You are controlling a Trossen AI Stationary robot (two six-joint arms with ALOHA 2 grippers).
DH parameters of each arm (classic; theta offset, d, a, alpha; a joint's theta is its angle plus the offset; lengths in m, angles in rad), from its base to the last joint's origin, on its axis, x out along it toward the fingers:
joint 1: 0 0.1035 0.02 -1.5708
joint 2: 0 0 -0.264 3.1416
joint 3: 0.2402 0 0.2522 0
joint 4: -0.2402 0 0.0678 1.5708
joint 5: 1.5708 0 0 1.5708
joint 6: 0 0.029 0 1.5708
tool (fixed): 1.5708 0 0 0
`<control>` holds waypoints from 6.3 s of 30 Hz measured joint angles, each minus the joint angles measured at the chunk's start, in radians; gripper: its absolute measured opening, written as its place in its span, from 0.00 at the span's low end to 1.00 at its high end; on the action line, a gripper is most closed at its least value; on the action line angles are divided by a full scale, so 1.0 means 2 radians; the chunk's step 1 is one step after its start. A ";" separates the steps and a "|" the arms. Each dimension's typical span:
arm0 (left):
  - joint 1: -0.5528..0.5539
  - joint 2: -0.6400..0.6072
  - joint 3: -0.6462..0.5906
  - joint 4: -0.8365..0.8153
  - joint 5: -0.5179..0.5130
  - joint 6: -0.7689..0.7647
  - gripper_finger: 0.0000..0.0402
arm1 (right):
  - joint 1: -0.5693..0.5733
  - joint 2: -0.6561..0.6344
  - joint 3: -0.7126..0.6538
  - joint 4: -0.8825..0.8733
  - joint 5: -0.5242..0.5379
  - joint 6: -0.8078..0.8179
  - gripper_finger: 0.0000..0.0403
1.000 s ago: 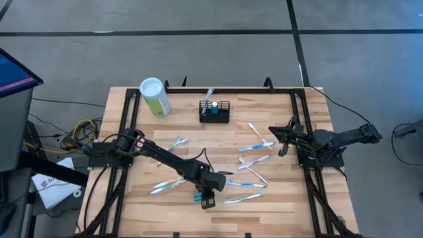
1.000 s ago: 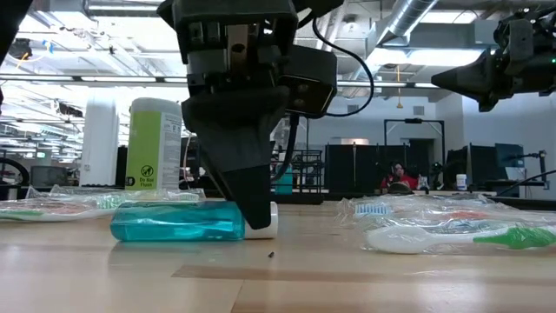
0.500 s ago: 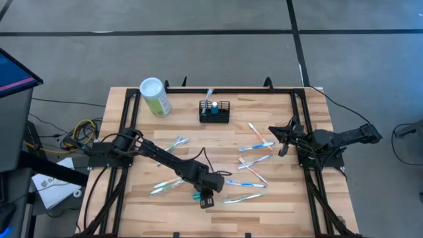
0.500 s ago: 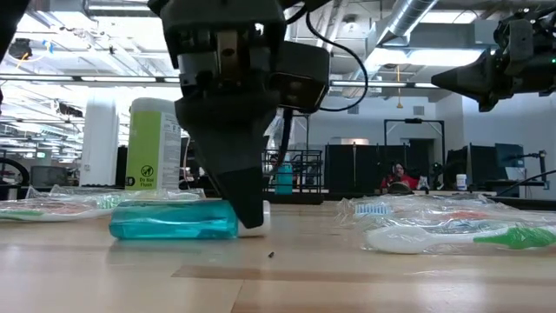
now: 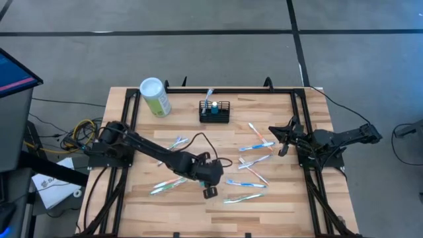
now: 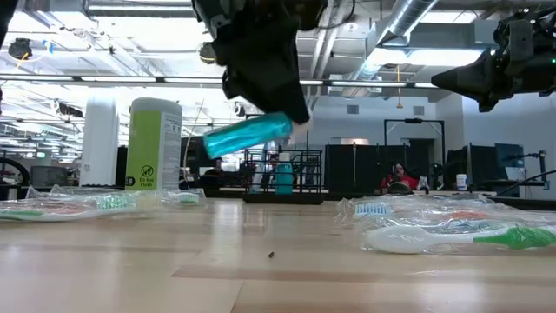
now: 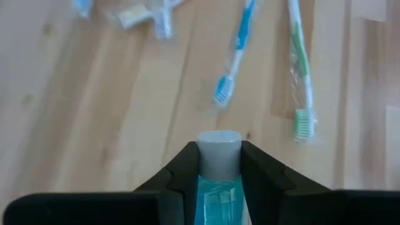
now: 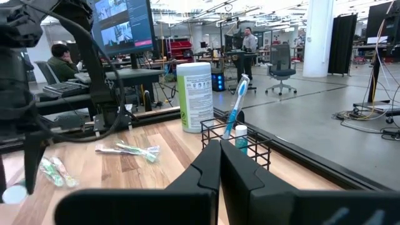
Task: Pick & Place toothbrushing station
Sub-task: Put the mouthwash into the black wire organizer, then put the orange toothbrush into the black wire organizer
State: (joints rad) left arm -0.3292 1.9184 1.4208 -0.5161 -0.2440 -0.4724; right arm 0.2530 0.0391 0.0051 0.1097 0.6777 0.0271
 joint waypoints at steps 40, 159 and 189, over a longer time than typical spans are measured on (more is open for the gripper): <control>0.112 -0.372 -0.453 0.536 -0.157 0.132 0.21 | 0.000 0.000 0.000 0.003 0.001 0.000 0.00; 0.302 0.080 -0.323 0.906 -0.119 0.201 0.23 | 0.000 0.000 0.000 0.000 0.001 -0.004 0.00; 0.296 0.081 -0.324 0.909 -0.117 0.207 0.30 | 0.000 0.000 0.000 -0.002 0.001 -0.004 0.00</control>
State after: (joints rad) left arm 0.2637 2.0808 0.7731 1.3014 -0.4775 -0.0585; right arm 0.2527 0.0391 0.0051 0.1059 0.6804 0.0188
